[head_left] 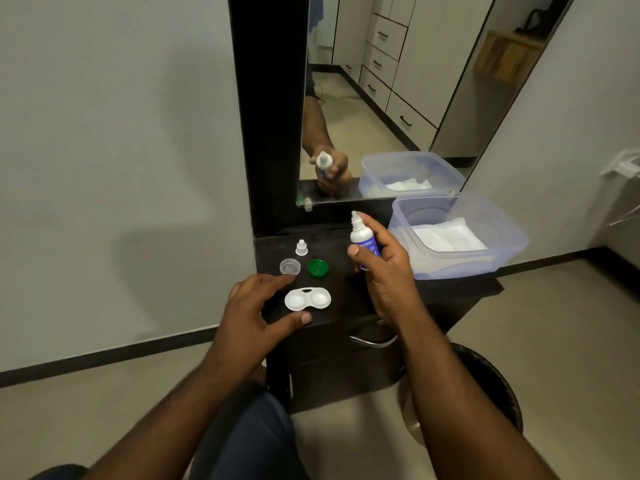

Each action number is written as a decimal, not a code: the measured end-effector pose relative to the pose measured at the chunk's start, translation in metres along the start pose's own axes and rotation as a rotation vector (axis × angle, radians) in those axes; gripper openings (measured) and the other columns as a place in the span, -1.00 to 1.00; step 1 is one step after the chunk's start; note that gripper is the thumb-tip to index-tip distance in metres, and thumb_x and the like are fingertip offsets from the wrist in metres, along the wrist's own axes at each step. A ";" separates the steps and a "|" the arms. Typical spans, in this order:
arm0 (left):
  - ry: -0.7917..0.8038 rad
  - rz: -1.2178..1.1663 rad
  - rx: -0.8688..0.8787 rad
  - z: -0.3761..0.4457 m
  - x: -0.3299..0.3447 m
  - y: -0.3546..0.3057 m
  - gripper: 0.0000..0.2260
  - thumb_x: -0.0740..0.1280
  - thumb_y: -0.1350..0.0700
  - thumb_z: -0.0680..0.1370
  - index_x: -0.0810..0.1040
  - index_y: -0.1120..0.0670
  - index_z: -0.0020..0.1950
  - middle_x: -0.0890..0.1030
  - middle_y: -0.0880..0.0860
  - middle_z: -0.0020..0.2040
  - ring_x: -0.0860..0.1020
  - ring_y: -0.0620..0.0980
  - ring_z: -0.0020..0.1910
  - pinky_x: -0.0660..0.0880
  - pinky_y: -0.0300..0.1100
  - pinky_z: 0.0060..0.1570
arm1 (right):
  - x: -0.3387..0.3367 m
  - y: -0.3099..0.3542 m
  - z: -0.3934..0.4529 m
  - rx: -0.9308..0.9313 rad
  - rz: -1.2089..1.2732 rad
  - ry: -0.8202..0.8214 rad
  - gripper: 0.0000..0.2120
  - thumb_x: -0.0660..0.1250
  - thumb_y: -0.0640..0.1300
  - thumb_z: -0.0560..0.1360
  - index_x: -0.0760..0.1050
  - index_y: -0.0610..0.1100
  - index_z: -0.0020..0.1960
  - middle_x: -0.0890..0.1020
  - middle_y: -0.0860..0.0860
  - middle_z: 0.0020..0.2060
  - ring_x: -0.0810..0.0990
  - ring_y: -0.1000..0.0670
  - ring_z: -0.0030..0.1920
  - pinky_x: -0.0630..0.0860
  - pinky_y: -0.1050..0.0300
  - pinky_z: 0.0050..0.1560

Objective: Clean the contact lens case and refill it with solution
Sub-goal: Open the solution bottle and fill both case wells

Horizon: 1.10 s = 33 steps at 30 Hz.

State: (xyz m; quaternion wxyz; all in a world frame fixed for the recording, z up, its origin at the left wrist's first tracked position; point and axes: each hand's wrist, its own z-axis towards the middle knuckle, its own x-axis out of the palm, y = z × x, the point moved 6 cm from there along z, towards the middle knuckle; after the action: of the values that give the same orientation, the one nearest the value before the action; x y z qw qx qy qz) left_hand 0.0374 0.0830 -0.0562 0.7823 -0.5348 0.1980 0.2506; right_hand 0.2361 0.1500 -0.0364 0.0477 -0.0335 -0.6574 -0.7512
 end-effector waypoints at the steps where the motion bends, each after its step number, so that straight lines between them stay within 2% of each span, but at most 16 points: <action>1: -0.007 -0.005 -0.026 0.001 0.001 0.002 -0.44 0.38 -0.29 0.27 0.57 -0.11 0.22 0.53 -0.18 0.02 0.42 -0.22 0.05 0.33 -0.39 -0.05 | 0.000 0.002 -0.002 -0.006 0.020 0.000 -0.52 0.40 -0.36 0.40 0.46 -0.01 0.24 0.59 0.04 0.11 0.58 0.03 0.09 0.55 0.16 0.05; 3: -0.014 -0.021 -0.063 0.001 0.003 0.004 -0.48 0.41 -0.28 0.24 0.61 -0.10 0.14 0.52 -0.16 -0.01 0.44 -0.14 0.04 0.33 -0.37 -0.08 | -0.001 0.003 -0.005 0.017 0.083 -0.035 -0.54 0.46 -0.38 0.33 0.46 -0.04 0.14 0.61 0.02 0.02 0.61 0.00 0.04 0.57 0.21 -0.10; 5: -0.031 -0.059 -0.086 0.002 0.002 0.005 -0.56 0.51 -0.18 0.24 0.63 -0.11 0.08 0.51 -0.16 -0.03 0.46 -0.12 0.01 0.34 -0.34 -0.10 | -0.002 0.000 -0.008 0.046 0.184 -0.046 -0.60 0.47 -0.33 0.29 0.49 -0.10 0.07 0.62 -0.03 -0.04 0.61 0.01 -0.03 0.56 0.25 -0.15; 8: -0.068 -0.155 -0.132 0.003 0.001 0.005 -0.67 0.60 0.04 0.26 0.63 -0.16 -0.03 0.52 -0.10 -0.05 0.47 -0.26 -0.03 0.34 -0.48 -0.15 | -0.001 -0.005 -0.010 0.074 0.341 -0.009 -0.64 0.41 -0.41 0.26 0.52 -0.17 0.02 0.65 -0.03 -0.10 0.62 0.04 -0.08 0.56 0.26 -0.13; 10: -0.071 -0.182 -0.156 0.003 0.000 0.004 -0.66 0.60 0.08 0.25 0.65 -0.11 -0.03 0.51 -0.10 -0.05 0.45 -0.37 -0.05 0.33 -0.54 -0.17 | 0.000 -0.008 -0.011 0.106 0.383 0.037 -0.61 0.35 -0.48 0.26 0.52 -0.15 0.00 0.66 -0.02 -0.10 0.62 0.03 -0.07 0.56 0.26 -0.12; 15: -0.052 -0.206 -0.178 0.003 -0.001 0.003 -0.62 0.60 0.09 0.24 0.66 -0.02 0.03 0.50 -0.05 -0.04 0.43 -0.44 -0.08 0.33 -0.57 -0.17 | 0.014 -0.006 -0.011 0.197 0.411 0.231 -0.49 0.34 -0.48 0.28 0.48 -0.14 0.17 0.67 -0.06 -0.02 0.63 0.02 0.00 0.56 0.28 -0.12; 19: -0.061 -0.217 -0.165 0.004 -0.002 0.002 -0.66 0.60 0.09 0.24 0.64 -0.10 -0.04 0.52 -0.03 -0.05 0.44 -0.41 -0.07 0.33 -0.55 -0.17 | 0.024 -0.005 -0.007 0.200 0.408 0.241 -0.45 0.59 -0.18 0.11 0.53 -0.15 0.06 0.69 -0.07 -0.10 0.66 0.01 -0.08 0.56 0.25 -0.13; 21: -0.059 -0.217 -0.168 0.003 -0.002 0.003 -0.67 0.60 0.08 0.24 0.64 -0.10 -0.05 0.52 -0.03 -0.05 0.44 -0.40 -0.08 0.33 -0.55 -0.19 | 0.029 -0.007 -0.003 0.181 0.382 0.232 -0.42 0.65 -0.02 0.04 0.57 -0.12 0.01 0.68 -0.04 -0.15 0.64 0.03 -0.12 0.55 0.23 -0.12; 23: -0.060 -0.218 -0.169 0.003 -0.002 0.004 -0.68 0.60 0.07 0.24 0.64 -0.10 -0.05 0.52 -0.03 -0.05 0.44 -0.39 -0.08 0.32 -0.56 -0.19 | 0.032 -0.009 -0.001 0.170 0.394 0.217 -0.38 0.66 0.05 0.01 0.58 -0.12 0.00 0.65 -0.01 -0.16 0.61 0.04 -0.13 0.54 0.21 -0.09; 28: -0.060 -0.222 -0.168 0.002 -0.001 0.005 -0.68 0.60 0.05 0.25 0.66 -0.07 -0.03 0.53 -0.03 -0.04 0.45 -0.37 -0.06 0.33 -0.55 -0.18 | 0.035 -0.009 -0.003 0.159 0.377 0.207 -0.39 0.66 0.03 0.01 0.58 -0.17 -0.03 0.67 0.00 -0.17 0.63 0.06 -0.16 0.57 0.22 -0.07; 33: -0.071 -0.201 -0.180 0.001 -0.001 0.008 -0.67 0.58 0.00 0.26 0.67 -0.04 0.00 0.52 -0.05 -0.03 0.47 -0.25 -0.03 0.36 -0.51 -0.19 | 0.039 -0.006 -0.008 0.144 0.313 0.224 -0.52 0.64 -0.03 0.00 0.63 -0.13 -0.13 0.69 -0.01 -0.22 0.66 0.04 -0.18 0.57 0.24 -0.14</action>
State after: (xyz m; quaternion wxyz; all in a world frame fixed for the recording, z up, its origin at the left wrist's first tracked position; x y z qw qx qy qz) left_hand 0.0318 0.0863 -0.0615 0.7588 -0.6107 0.0923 0.2067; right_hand 0.1968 0.1417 -0.0386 0.2389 -0.0482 -0.6868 -0.6848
